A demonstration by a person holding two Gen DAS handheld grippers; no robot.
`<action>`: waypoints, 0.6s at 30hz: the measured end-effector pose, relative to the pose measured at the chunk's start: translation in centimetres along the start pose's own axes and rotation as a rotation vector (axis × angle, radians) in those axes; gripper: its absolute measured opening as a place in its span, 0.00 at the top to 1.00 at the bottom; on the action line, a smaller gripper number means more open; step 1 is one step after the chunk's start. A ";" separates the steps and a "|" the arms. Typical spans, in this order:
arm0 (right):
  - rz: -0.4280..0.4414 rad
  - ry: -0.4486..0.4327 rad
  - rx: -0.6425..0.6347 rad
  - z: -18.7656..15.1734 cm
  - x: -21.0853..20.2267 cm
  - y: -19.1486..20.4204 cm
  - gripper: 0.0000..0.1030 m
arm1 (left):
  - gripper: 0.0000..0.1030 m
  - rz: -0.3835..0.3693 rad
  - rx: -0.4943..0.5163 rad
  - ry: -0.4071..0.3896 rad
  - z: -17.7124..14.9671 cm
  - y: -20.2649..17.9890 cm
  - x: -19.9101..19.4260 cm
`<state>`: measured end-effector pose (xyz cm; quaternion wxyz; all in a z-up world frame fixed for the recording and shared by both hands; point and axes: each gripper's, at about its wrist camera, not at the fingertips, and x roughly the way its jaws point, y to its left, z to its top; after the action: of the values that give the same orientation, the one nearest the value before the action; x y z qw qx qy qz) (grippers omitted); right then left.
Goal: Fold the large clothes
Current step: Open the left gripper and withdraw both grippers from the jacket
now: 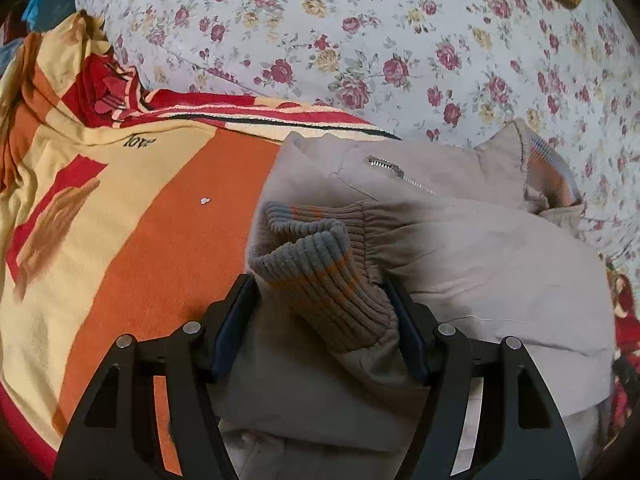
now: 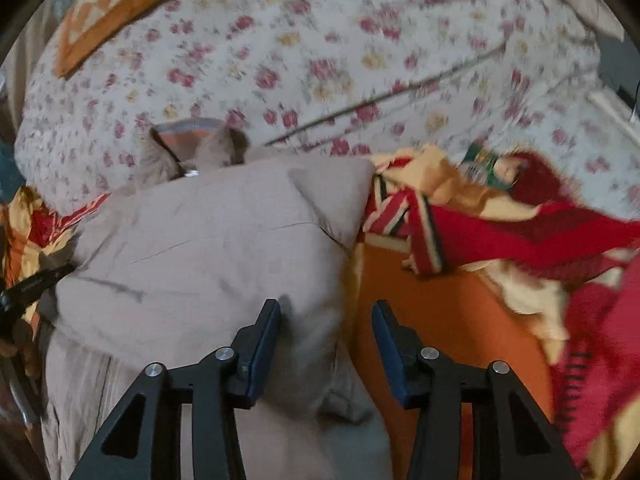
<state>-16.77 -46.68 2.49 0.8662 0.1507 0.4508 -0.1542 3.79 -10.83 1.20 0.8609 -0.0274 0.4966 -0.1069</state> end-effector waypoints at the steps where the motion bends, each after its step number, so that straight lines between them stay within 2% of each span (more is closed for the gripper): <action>1: 0.002 -0.004 -0.017 -0.4 -0.5 0.2 0.56 | 0.34 -0.005 -0.007 0.001 0.0 0.0 0.0; 3: -0.024 0.009 -0.062 -1.3 -0.7 0.8 0.56 | 0.32 0.002 -0.017 0.000 -0.4 -0.1 0.2; 6: -0.135 0.077 -0.161 -2.8 1.4 0.8 0.56 | 0.31 0.016 -0.001 -0.008 -0.5 -0.6 0.4; 9: -0.106 0.082 -0.115 -3.3 1.4 -0.2 0.56 | 0.31 -0.003 0.006 0.006 -1.0 -0.3 -0.9; 10: -0.097 0.117 -0.090 -3.2 0.7 -0.4 0.56 | 0.31 -0.011 0.011 0.002 -1.1 -0.1 -1.6; 13: -0.079 0.079 -0.082 -3.5 -2.1 -0.4 0.54 | 0.31 -0.015 0.034 -0.027 -1.8 0.1 -3.8; 18: 0.004 0.077 -0.043 -5.3 -5.3 -0.3 0.53 | 0.31 -0.017 0.081 -0.061 -3.8 0.3 -7.2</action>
<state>-23.63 -44.17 3.92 0.8515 0.1387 0.4868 -0.1366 -2.86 -8.79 5.32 0.8750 0.0002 0.4654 -0.1331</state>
